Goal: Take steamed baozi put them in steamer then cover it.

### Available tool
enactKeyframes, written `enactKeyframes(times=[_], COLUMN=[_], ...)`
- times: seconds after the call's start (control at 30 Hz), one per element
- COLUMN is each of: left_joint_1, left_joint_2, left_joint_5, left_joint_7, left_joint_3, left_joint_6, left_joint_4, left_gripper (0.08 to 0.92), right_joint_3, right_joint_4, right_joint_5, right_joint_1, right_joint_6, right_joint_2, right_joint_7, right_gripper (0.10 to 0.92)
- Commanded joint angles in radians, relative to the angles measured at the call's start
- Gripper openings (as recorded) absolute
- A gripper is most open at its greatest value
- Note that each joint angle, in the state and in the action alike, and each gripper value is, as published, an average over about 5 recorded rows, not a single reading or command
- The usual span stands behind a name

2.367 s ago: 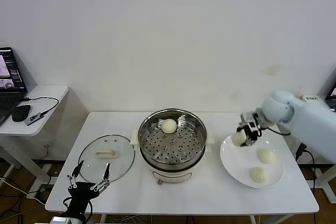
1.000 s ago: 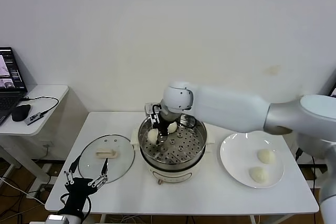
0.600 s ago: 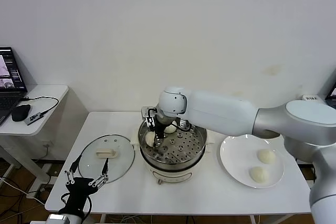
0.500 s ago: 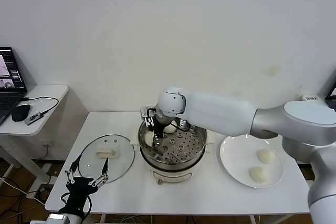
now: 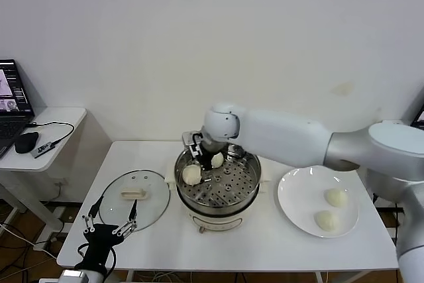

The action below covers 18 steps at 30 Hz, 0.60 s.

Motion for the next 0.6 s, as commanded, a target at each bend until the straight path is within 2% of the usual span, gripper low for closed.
enactKeyframes(times=[0.03, 0.3, 0.6], left_joint_1=[-0.003, -0.009, -0.013], left_joint_2=[0.003, 0.016, 0.024], left_joint_5=[-0.005, -0.010, -0.007], left_joint_7=[0.001, 0.001, -0.003], left_joint_3=[0.000, 0.008, 0.013], left_joint_6=[-0.001, -0.002, 0.000], left_joint_4=[0.008, 0.025, 0.021], left_gripper=[0.823, 0.823, 0.823], right_joint_3=[-0.015, -0.087, 0.006], right_joint_4=[0.127, 0.348, 0.409], right_joint_5=[-0.045, -0.018, -0.152], right_joint_1=[0.134, 0.272, 0.104], right_joint_6=[0.106, 0.128, 0.182], right_joint_2=[-0.198, -0.507, -0.807], right_joint_7=[-0.099, -0.154, -0.185], right_gripper=[0.823, 0.823, 0.823])
